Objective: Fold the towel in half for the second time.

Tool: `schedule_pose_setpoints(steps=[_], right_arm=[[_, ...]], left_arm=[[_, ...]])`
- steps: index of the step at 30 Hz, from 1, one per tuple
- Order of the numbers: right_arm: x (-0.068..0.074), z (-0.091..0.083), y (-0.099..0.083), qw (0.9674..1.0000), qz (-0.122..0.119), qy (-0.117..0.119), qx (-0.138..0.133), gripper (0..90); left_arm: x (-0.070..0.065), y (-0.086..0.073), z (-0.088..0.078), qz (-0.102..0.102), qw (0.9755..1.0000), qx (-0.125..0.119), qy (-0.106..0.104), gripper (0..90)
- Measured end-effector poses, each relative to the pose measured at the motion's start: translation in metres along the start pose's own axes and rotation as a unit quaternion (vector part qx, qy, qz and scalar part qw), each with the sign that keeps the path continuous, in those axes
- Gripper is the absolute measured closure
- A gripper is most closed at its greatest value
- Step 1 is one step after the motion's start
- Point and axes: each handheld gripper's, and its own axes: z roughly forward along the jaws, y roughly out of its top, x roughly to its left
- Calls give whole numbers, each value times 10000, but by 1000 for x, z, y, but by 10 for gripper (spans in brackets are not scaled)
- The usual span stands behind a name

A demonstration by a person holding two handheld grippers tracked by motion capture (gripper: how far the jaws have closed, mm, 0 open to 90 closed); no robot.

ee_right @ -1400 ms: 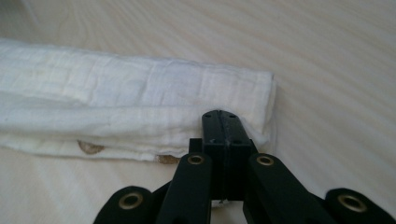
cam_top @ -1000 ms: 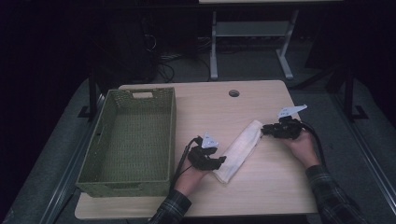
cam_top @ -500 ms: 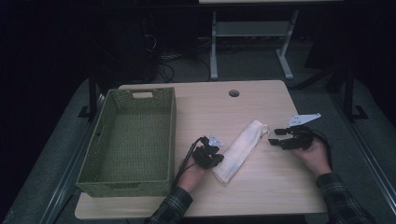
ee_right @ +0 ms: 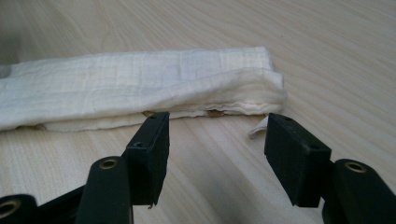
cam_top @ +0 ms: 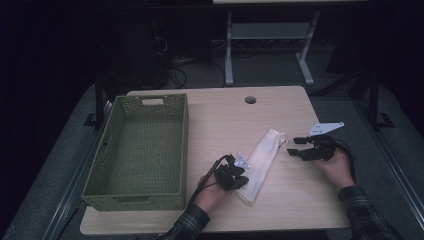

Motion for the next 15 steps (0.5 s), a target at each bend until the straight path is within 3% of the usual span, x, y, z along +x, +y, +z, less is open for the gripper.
schedule_pose_setpoints(steps=[7, 10, 15], right_arm=[[3, 4, 2, 10000, -44, 30, 9, 399], [4, 4, 2, 10000, -60, 45, -2, 399], [4, 5, 3, 10000, -87, 46, 3, 399]], left_arm=[[-20, 7, 10, 237, 9988, -37, -419, 896], [-30, 11, 18, 318, 9973, -105, -655, 896], [-45, 18, 26, 472, 9949, -120, -878, 891]])
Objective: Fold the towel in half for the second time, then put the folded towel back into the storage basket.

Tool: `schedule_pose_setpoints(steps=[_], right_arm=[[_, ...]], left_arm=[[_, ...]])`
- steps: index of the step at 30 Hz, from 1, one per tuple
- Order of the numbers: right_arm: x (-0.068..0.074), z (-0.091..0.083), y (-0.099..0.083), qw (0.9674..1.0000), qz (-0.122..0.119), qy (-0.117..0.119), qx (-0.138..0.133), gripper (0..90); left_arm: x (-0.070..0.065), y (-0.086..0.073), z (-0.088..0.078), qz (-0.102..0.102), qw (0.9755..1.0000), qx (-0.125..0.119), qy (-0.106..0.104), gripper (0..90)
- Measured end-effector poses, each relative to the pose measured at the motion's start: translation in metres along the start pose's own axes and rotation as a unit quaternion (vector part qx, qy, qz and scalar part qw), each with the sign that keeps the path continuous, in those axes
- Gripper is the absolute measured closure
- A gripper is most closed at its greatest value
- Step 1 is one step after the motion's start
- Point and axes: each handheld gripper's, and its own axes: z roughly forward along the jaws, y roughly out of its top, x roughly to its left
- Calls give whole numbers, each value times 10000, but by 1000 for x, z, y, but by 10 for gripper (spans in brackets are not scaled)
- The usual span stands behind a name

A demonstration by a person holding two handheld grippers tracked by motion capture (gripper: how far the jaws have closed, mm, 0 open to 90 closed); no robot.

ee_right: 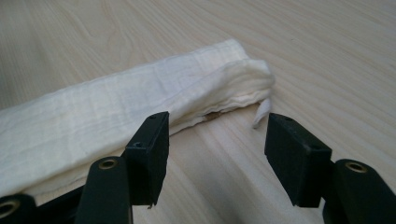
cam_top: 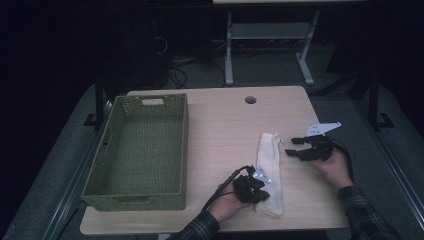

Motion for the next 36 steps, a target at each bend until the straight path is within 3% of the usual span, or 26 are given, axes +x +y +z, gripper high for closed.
schedule_pose_setpoints(steps=[4, 10, 16, 23, 25, 31, 36], right_arm=[[0, 0, 0, 10000, 19, 3, -3, 398], [-2, 0, -1, 10000, -3, -2, 12, 399], [-1, -1, 0, 10000, 1, -21, -8, 399], [-2, -2, -1, 10000, 56, -19, -7, 399], [-3, -2, -2, 10000, 51, -23, -3, 398], [-2, -3, -1, 10000, 72, -34, -38, 399], [-2, -2, -1, 10000, 25, -32, -23, 398]], left_arm=[[3, 4, -3, 155, 9999, -9, 5, 779], [17, 14, -13, 489, 9987, -116, -50, 496], [28, 21, -5, 856, 9963, -102, -58, 369], [31, 21, 11, 1057, 9942, 173, -108, 322], [30, 19, 12, 1051, 9943, 149, -84, 319], [28, 19, 12, 1076, 9941, 136, 65, 375], [29, 19, 10, 1039, 9945, 93, 83, 530]])
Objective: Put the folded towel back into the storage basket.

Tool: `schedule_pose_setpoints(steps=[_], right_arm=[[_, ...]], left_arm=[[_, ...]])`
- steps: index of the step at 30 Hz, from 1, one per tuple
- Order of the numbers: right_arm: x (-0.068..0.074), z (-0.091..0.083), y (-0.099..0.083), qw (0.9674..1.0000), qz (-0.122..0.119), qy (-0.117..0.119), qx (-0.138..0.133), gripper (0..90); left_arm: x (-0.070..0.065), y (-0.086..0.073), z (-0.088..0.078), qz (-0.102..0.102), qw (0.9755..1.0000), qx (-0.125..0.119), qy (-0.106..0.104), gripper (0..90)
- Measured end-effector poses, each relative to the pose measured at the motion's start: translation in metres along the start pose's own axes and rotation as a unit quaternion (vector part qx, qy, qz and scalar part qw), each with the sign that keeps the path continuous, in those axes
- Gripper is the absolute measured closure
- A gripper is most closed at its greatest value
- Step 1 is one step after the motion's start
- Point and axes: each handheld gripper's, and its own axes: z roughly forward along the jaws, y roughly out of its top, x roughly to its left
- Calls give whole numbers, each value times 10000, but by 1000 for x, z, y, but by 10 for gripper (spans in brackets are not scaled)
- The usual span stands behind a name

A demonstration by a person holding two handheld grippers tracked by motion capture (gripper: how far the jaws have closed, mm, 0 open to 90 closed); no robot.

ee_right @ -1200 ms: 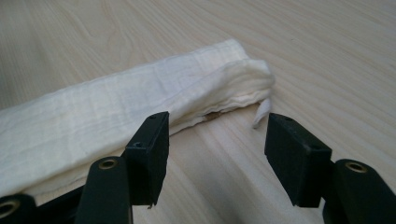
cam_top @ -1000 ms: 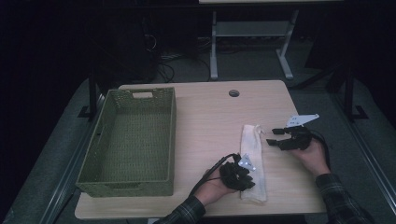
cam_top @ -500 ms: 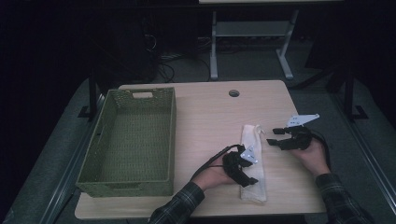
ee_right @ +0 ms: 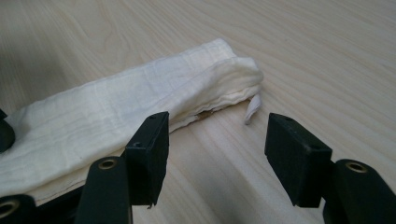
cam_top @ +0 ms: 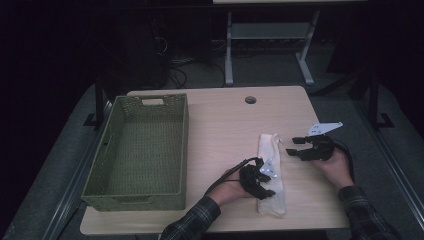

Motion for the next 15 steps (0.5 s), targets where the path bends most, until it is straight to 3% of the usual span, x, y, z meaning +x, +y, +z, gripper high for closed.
schedule_pose_setpoints(steps=[7, 13, 15], right_arm=[[0, 2, 0, 10000, -59, 35, 25, 398], [1, 1, 2, 9999, -120, 69, 6, 391], [1, 1, 3, 9998, -161, 83, 3, 387]], left_arm=[[1, 0, -1, -116, 9998, -16, 135, 798], [-3, 0, -8, -182, 9997, 52, 179, 820], [-4, -2, -12, -305, 9994, -24, 140, 821]])
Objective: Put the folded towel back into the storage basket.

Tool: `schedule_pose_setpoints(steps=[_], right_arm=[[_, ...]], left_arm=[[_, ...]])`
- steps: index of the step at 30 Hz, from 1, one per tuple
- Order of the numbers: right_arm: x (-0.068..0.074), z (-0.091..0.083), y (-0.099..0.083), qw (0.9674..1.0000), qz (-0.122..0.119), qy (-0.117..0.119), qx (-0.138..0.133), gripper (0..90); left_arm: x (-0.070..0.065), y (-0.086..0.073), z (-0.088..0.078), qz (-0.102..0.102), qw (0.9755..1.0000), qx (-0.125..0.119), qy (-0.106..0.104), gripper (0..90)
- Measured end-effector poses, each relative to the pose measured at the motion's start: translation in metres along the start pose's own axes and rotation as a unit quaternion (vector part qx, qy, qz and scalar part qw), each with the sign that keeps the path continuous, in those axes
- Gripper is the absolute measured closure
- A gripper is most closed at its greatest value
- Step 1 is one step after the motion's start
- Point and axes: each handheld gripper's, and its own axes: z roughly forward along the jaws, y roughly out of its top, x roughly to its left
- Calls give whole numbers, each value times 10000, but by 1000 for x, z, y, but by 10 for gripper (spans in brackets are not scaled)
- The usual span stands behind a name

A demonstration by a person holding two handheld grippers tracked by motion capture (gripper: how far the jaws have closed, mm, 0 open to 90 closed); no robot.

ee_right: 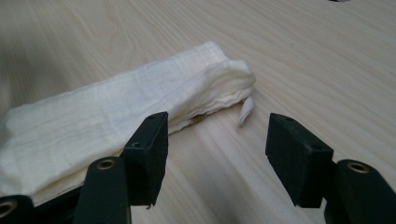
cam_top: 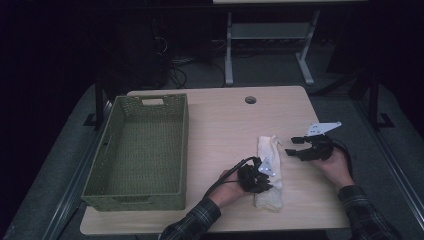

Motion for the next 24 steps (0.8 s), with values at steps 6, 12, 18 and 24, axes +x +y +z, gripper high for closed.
schedule_pose_setpoints(steps=[6, 12, 18, 24], right_arm=[[-2, 5, 9, 9995, -122, 301, -54, 365], [-2, 22, 25, 9977, -263, 626, 52, 345], [-6, 51, 43, 9959, -239, 863, 136, 343], [-6, 71, 43, 9945, -365, 931, 317, 353]], left_arm=[[0, -8, -13, -221, 9997, -108, -89, 823], [-2, -10, -21, -312, 9994, -124, -109, 823], [-8, -11, -21, -387, 9989, -169, -188, 822], [-7, -11, -19, -341, 9991, -122, -219, 822]])
